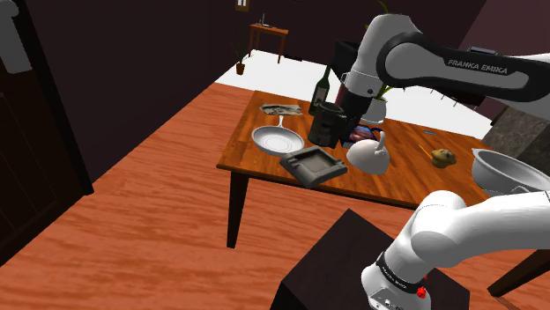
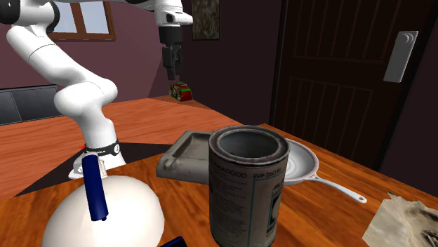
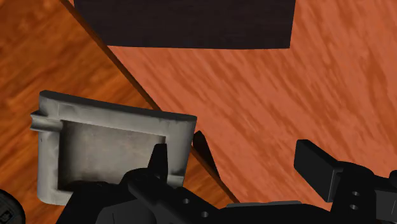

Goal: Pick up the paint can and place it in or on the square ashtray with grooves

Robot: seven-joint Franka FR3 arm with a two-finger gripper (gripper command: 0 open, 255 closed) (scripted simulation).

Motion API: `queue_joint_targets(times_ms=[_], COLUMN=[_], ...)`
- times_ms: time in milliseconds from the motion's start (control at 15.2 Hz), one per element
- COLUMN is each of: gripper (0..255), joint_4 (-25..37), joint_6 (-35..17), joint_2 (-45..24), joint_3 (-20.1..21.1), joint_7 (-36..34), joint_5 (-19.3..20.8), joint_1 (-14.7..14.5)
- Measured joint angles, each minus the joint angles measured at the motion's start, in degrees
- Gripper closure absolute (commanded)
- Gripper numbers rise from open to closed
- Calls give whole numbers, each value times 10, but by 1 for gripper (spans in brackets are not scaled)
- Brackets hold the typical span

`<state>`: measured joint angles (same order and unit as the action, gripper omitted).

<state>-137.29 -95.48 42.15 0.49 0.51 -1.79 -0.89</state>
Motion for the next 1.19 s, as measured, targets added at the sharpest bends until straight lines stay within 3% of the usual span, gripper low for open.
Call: queue_joint_targets(times_ms=[528,1188], gripper=[0,0], joint_4=[35,158], joint_6=[-49,-100], joint_2=[-76,-235], joint_3=[-56,-143], joint_7=[65,174], joint_5=[36,56], joint_1=[25,52])
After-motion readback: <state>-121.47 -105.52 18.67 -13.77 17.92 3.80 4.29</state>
